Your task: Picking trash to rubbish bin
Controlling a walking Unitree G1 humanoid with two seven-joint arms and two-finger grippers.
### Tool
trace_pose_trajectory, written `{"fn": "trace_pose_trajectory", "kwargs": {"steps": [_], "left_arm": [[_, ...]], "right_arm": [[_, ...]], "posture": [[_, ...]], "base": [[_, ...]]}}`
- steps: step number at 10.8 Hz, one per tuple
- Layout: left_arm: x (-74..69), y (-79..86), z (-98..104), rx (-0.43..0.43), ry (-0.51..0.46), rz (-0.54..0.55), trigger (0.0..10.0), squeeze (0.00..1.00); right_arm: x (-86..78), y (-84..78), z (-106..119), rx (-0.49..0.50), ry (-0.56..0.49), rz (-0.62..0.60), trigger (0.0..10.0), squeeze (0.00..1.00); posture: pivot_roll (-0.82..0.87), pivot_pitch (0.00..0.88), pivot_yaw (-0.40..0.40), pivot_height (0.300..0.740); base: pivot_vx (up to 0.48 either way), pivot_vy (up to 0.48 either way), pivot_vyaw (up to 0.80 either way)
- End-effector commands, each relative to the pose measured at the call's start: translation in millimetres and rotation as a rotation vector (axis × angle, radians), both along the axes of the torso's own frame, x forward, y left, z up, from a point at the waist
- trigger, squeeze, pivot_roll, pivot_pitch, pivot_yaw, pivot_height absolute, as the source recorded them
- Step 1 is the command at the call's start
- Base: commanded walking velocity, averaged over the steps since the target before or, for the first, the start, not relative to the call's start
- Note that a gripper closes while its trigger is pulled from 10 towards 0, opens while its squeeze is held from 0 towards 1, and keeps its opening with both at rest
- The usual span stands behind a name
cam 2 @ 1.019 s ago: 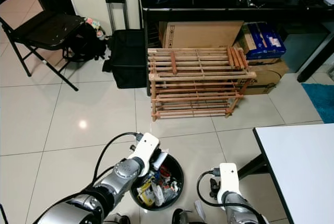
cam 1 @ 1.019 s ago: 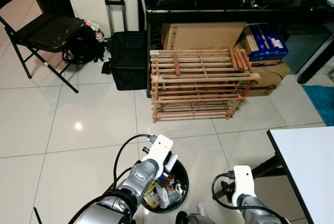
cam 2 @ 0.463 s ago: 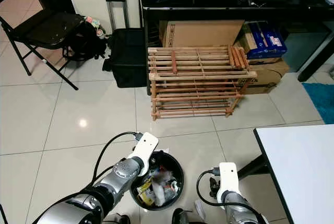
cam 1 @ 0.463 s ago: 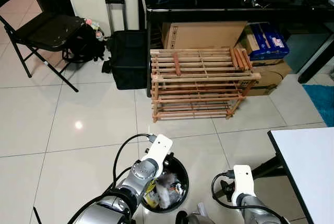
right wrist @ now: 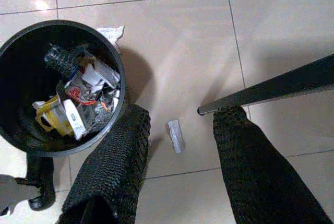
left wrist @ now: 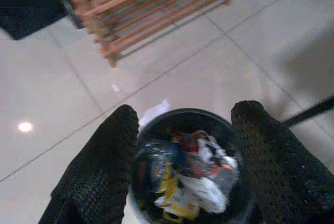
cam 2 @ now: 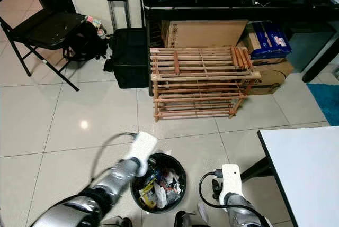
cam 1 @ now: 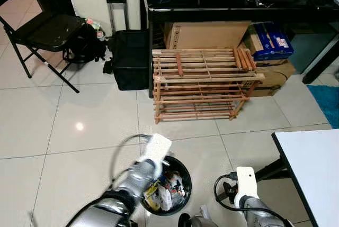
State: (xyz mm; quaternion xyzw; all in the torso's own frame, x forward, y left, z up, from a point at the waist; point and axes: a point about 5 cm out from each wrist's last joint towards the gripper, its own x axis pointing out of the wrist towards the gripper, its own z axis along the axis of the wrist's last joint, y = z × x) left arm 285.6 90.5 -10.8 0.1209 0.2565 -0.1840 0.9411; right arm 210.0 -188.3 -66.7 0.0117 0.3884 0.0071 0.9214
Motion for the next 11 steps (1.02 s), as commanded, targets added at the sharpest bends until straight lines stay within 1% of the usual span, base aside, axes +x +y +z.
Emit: {"fn": "trace_pose_trajectory", "kwargs": {"steps": [1,2,3,4,5,6,8,9,10,11], "left_arm": [[-2.2,12.4,-2,-0.006,-0.023,0.078,10.0,0.00],[-2.3,19.5,-3,-0.002,-0.035,0.111,10.0,0.00],[-2.1,43.9,-2,-0.011,-0.074,0.251,10.0,0.00],[-5.0,77.7,0,-0.044,-0.128,0.452,10.0,0.00],[-6.8,89.4,2,-0.060,-0.156,0.510,10.0,0.00],[-7.5,94.4,4,-0.065,-0.177,0.515,10.0,0.00],[-12.3,97.4,3,-0.060,-0.197,0.477,10.0,0.00],[-23.4,94.9,-7,-0.022,-0.164,0.427,10.0,0.00],[-34.4,91.0,-17,0.015,-0.121,0.388,10.0,0.00],[-49.9,92.5,-30,0.045,-0.055,0.400,10.0,0.00]], "right_arm": [[0.6,-1.5,1,0.003,-0.005,-0.013,10.0,0.00],[0.8,-1.2,1,0.004,-0.007,-0.014,10.0,0.00],[1.6,-0.7,1,0.008,-0.015,-0.019,10.0,0.00],[5.0,-0.6,4,0.016,-0.045,-0.037,10.0,0.00],[12.2,-2.3,10,0.028,-0.096,-0.062,10.0,0.00],[22.6,-4.5,18,0.047,-0.165,-0.087,10.0,0.00],[46.9,-10.8,42,0.066,-0.327,-0.120,10.0,0.00],[53.8,-10.6,49,0.077,-0.369,-0.121,10.0,0.00],[51.6,-8.3,46,0.079,-0.347,-0.116,10.0,0.00],[44.7,-5.8,38,0.078,-0.307,-0.113,10.0,0.00]], "posture": [[-0.05,0.133,-0.071,0.740],[-0.05,0.133,-0.071,0.740],[-0.05,0.133,-0.068,0.740],[-0.04,0.132,-0.068,0.740],[-0.02,0.132,-0.070,0.740],[-0.03,0.131,-0.068,0.740],[-0.03,0.127,-0.063,0.740],[-0.04,0.125,-0.060,0.740],[-0.03,0.117,-0.060,0.740],[-0.03,0.115,-0.058,0.740]], "base": [[0.000,0.000,0.00],[0.000,0.000,0.00],[0.000,0.000,0.00],[0.000,0.000,0.00],[0.000,0.000,0.00],[0.000,0.000,0.00],[0.000,0.000,0.00],[0.000,0.000,0.00],[0.000,0.000,0.00],[0.000,0.000,0.00]]}}
